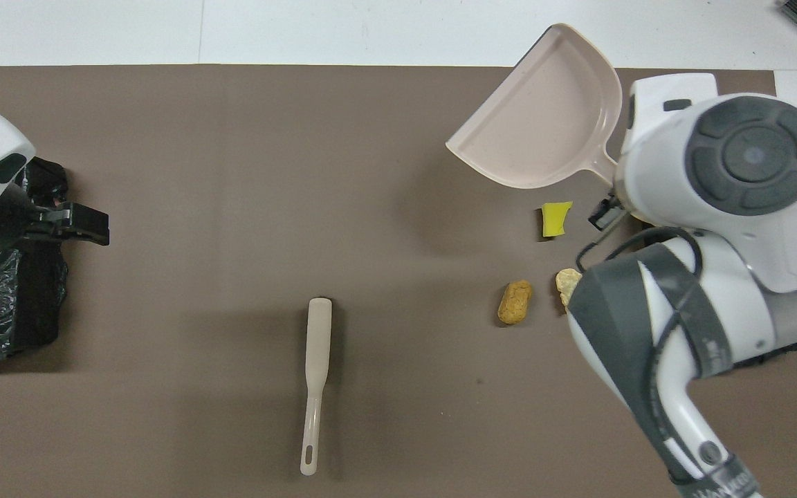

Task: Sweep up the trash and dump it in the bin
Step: 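Bring the empty dustpan back to the table center with the right gripper, then lower the dustpan onto the table and release it with the right gripper, then grasp the brush handle with the right gripper, then move the brush toward the bread while the left gripper grasps the dustpan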

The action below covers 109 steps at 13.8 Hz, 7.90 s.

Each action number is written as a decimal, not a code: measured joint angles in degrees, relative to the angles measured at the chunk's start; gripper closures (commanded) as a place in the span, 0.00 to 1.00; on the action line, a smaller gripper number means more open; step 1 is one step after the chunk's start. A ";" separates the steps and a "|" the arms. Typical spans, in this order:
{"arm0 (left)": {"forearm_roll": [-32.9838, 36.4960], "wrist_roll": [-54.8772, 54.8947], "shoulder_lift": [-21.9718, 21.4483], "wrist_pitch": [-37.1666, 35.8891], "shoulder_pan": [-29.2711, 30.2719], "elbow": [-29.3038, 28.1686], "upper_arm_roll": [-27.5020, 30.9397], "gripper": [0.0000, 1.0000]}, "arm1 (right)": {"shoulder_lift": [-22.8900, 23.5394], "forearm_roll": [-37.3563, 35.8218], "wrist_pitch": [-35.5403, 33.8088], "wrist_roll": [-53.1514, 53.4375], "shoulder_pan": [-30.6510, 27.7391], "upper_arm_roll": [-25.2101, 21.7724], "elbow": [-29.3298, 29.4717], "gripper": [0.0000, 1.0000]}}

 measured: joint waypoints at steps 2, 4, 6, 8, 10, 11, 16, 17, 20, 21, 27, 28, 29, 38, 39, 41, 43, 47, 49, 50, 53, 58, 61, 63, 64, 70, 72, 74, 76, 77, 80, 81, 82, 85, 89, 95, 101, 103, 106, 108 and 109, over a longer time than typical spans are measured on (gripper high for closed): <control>0.00 0.15 0.12 0.01 0.00 0.35 -0.03 0.00 | 6.69 2.14 -0.88 13.71 4.15 -0.03 7.12 1.00; 0.00 0.16 0.17 -0.01 0.00 0.72 -0.04 0.00 | 13.29 4.52 -0.97 24.63 7.90 -0.02 13.92 1.00; 0.00 0.16 0.09 -1.93 0.00 3.19 -0.02 0.00 | 19.30 5.54 -1.14 33.05 11.00 -0.05 19.78 1.00; 0.00 0.16 -0.32 -7.63 0.04 7.39 0.23 0.00 | 24.48 5.76 -1.18 39.76 14.35 -0.04 23.68 1.00; 0.00 0.16 -1.52 -10.86 0.06 9.20 0.51 0.00 | 29.17 5.80 -1.18 45.49 18.04 -0.04 27.19 1.00; 0.00 0.18 -2.38 -11.75 0.06 9.21 0.61 0.00 | 31.35 5.80 -1.13 47.72 19.82 -0.02 28.81 1.00; 0.00 0.30 -3.59 -12.50 0.07 8.63 0.83 0.00 | 37.13 6.72 1.73 52.56 21.99 2.17 31.76 0.99; 0.00 0.30 -3.59 -12.50 0.07 8.57 0.84 0.00 | 37.53 6.82 1.77 52.87 22.35 2.18 31.97 0.95; 0.00 0.30 -3.60 -12.50 0.07 8.48 0.84 0.00 | 37.67 6.93 1.72 53.26 22.90 2.19 32.13 0.79; 0.00 0.30 -3.60 -12.50 0.07 8.47 0.84 0.00 | 37.68 7.08 1.72 53.26 22.80 2.16 32.13 0.77; 0.00 0.30 -3.60 -12.50 0.07 8.39 0.84 0.00 | 37.68 11.26 1.69 53.49 22.61 1.94 31.99 0.56; 0.00 0.30 -3.60 -12.50 0.07 8.38 0.84 0.00 | 37.68 11.26 1.69 53.58 22.60 1.93 31.98 0.50; 0.00 0.30 -3.60 -12.50 0.07 8.35 0.84 0.00 | 37.68 11.26 1.69 53.82 22.56 1.88 31.98 0.45; -0.01 0.30 -3.54 -11.92 0.06 8.21 0.79 0.00 | 29.85 15.53 0.28 62.80 19.57 2.31 30.09 0.07; -0.02 0.30 -3.42 -11.01 0.04 8.16 0.67 0.00 | 27.16 16.13 -0.12 64.33 20.12 2.46 26.97 0.07; -0.02 0.30 -2.81 -9.78 0.01 8.12 0.32 0.00 | 21.33 17.47 -0.18 66.51 21.62 2.62 18.43 0.03; -0.02 0.29 -2.04 -8.32 -0.01 8.12 -0.01 0.00 | 15.85 19.33 2.69 69.17 23.89 2.71 8.57 0.00; -0.02 0.28 -1.65 -7.89 -0.14 8.11 -0.17 0.00 | 9.26 23.43 11.38 72.77 30.12 2.76 -6.30 0.00; -0.03 0.25 -1.65 -7.90 -0.42 8.11 -0.20 0.00 | 8.85 23.48 12.74 74.47 32.03 2.75 -9.43 0.00; -0.03 0.25 -1.65 -7.90 -0.51 8.11 -0.20 0.00 | 8.85 23.51 13.86 74.71 32.65 2.73 -10.77 0.00; -0.03 0.25 -1.65 -7.90 -0.54 8.11 -0.20 0.00 | 8.55 23.56 16.66 74.97 33.69 2.72 -13.83 0.03; -0.03 0.25 -1.65 -7.94 -0.54 8.05 -0.20 0.00 | 7.39 25.45 18.43 74.97 34.69 2.82 -17.45 0.06; -0.02 0.25 -1.65 -7.96 -0.56 7.92 -0.20 0.00 | 5.44 26.48 18.76 74.97 36.17 2.90 -20.79 0.07; -0.03 0.25 -1.65 -7.96 -0.62 7.80 -0.24 0.00 | 5.20 26.63 21.56 74.97 37.41 2.91 -22.73 0.08; -0.03 0.25 -1.65 -7.96 -0.63 7.75 -0.26 0.00 | 5.20 26.67 22.55 74.97 37.81 2.92 -23.36 0.09; -0.02 0.25 -1.65 -7.96 -0.63 7.63 -0.26 0.00 | 5.19 26.69 22.98 74.97 37.97 2.88 -23.72 0.52; -0.03 0.25 -1.65 -7.96 -0.64 7.62 -0.26 0.00 | 5.19 26.70 23.12 74.97 37.97 2.86 -23.73 0.90; -0.03 0.25 -1.65 -7.96 -0.64 7.61 -0.26 0.00 | 5.19 26.70 23.26 74.97 37.96 2.83 -23.72 1.00; -0.03 0.25 -1.65 -7.96 -0.64 7.60 -0.26 0.00 | 5.24 26.72 24.70 74.99 37.88 2.60 -23.73 1.00; -0.03 0.25 -1.65 -7.96 -0.64 7.60 -0.28 0.00 | 5.36 26.72 25.96 74.99 37.81 2.46 -23.74 1.00; -0.66 0.15 -1.65 -7.48 -0.90 7.60 -0.50 0.00 | 5.60 26.72 27.69 74.99 37.41 2.17 -23.73 1.00; -1.22 -0.25 -1.63 -6.75 -1.29 7.57 -0.53 0.00 | 5.39 26.72 27.68 74.99 37.09 2.10 -23.72 1.00; -1.69 -1.54 -1.49 -5.54 -2.12 7.47 -0.53 0.00 | 4.86 26.72 27.16 75.14 36.46 1.99 -23.71 1.00; -2.12 -7.66 0.24 -1.07 -6.41 7.07 -0.68 0.00 | 1.31 26.72 18.47 76.45 33.81 1.88 -23.96 1.00; -2.92 -14.73 4.17 5.46 -11.53 6.62 -0.81 0.00 | -9.29 26.71 9.57 76.65 29.60 1.85 -32.31 1.00; -3.56 -22.82 10.33 14.58 -17.10 6.16 -0.79 0.00 | -26.22 26.68 6.22 76.68 19.52 1.72 -48.37 1.00; -3.56 -25.79 21.68 23.89 -22.95 5.95 -0.83 0.00 | -29.14 26.36 -4.01 76.75 6.09 1.64 -50.28 1.00; -3.56 -25.97 22.46 23.98 -24.35 5.67 -0.85 0.00 | -29.04 26.11 -3.02 76.19 3.77 1.72 -50.45 1.00; -3.55 -26.11 22.61 24.59 -26.42 3.58 -0.84 0.00 | -28.28 25.69 0.95 72.18 0.00 1.72 -50.88 1.00; -3.55 -26.74 23.29 25.83 -27.92 1.74 -0.82 0.00 | -25.76 24.81 6.53 71.30 -0.54 1.76 -51.47 1.00; -3.55 -26.92 23.76 25.94 -28.34 1.36 -0.79 0.00 | -23.64 24.59 10.37 71.30 -0.53 1.89 -51.59 1.00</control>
